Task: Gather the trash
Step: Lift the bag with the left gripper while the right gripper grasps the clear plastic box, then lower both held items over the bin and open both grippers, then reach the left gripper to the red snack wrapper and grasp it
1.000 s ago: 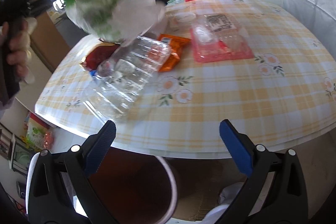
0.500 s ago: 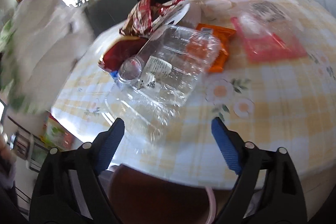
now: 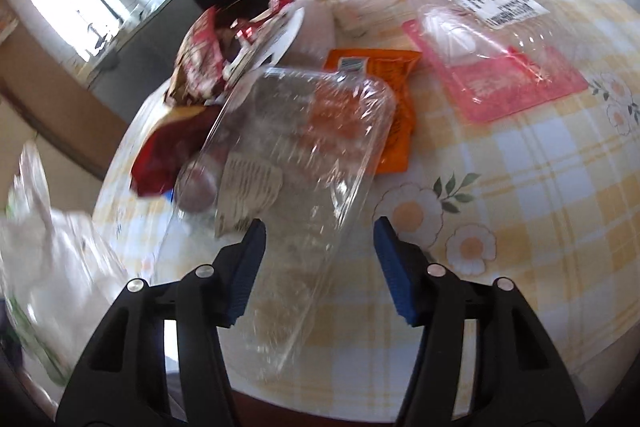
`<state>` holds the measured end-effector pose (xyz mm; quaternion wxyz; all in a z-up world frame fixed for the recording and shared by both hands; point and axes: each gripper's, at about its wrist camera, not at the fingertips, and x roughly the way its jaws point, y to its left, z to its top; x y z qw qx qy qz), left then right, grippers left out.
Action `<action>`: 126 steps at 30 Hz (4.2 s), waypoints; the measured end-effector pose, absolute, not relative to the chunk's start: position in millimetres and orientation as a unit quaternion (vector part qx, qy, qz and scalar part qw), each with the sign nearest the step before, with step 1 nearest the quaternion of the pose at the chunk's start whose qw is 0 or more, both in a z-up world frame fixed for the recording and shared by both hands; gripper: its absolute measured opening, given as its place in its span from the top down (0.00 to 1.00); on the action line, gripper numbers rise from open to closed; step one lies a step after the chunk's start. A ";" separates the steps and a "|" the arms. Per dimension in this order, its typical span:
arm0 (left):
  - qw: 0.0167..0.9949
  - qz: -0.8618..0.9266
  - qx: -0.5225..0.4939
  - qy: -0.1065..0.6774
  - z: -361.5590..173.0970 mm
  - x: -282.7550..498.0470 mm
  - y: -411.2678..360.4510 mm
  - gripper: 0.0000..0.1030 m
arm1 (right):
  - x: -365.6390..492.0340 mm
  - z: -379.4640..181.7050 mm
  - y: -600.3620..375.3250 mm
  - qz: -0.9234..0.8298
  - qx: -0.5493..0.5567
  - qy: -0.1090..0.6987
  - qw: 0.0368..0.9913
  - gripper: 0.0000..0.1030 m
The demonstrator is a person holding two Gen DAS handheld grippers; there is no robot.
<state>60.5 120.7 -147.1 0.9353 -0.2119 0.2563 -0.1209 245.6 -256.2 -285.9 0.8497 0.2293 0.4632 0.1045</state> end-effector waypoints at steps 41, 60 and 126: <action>0.947 -0.141 -0.196 0.210 -108.4 -31.4 72.8 0.89 | 60.7 -185.5 -275.2 0.149 0.225 0.341 0.901 0.90; 0.949 -0.138 -0.183 0.216 -122.4 -30.3 63.9 0.89 | 61.3 -203.5 -242.9 0.202 0.200 0.375 0.882 0.69; 0.938 -0.137 -0.030 0.317 -166.9 128.7 14.1 0.06 | 80.1 -238.7 -291.8 0.100 0.181 0.377 0.903 0.06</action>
